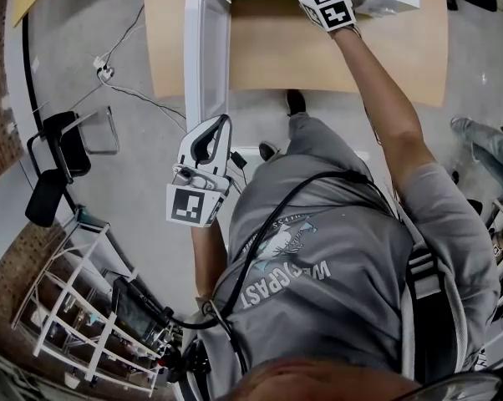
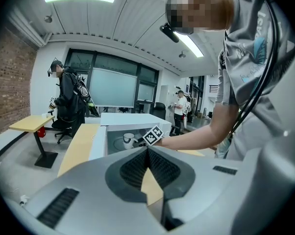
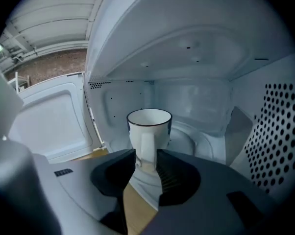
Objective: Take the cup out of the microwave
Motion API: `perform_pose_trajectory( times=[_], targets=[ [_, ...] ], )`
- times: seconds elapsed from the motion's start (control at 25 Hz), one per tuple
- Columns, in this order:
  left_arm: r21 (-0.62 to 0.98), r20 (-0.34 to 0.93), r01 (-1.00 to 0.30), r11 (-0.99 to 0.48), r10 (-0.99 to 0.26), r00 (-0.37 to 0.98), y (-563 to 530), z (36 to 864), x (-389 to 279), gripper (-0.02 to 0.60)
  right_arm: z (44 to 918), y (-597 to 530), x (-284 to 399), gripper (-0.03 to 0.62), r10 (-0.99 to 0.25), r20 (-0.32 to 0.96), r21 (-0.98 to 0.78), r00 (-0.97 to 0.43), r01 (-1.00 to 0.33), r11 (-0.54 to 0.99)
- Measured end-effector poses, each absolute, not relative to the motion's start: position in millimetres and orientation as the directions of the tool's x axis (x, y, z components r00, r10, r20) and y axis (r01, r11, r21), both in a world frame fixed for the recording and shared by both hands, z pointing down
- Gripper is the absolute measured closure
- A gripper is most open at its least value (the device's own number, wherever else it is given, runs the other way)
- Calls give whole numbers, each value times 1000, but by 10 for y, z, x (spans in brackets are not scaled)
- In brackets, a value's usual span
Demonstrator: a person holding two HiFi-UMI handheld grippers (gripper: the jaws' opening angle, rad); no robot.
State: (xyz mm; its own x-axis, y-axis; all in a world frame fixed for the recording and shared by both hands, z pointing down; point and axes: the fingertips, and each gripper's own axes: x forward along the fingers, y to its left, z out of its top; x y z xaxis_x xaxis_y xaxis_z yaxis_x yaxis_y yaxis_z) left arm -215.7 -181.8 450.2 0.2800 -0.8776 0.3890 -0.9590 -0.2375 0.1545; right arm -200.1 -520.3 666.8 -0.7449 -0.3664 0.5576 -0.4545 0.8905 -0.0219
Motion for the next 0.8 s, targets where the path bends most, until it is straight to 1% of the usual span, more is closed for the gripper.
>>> perform_pose_trajectory(
  times=[0.12,0.16,0.2,0.24,0.8],
  targets=[
    [157,392,-960,-234,-877,278,-1792,4509,-2168,538,6639,-5240,-2015,464,-394,541,-3,-743,-470,883],
    [156,395,-960,-232,-876,276,-1785,4516,-2171,538,6627,-5249,-2019,474,-400,535,0,-744,-473,881],
    [156,396,-960,-230,-876,275,-1780,4524,-2171,538,6619,-5255,-2020,507,-404,532,3,-744,-475,880],
    [157,396,-961,-228,-877,273,-1775,4530,-2169,538,6610,-5254,-2023,519,-406,529,4,-745,-477,879],
    [142,388,-960,-242,-878,279,-1615,4473,-2070,538,6441,-4952,-1864,526,-393,506,-38,-768,-475,879]
  ],
)
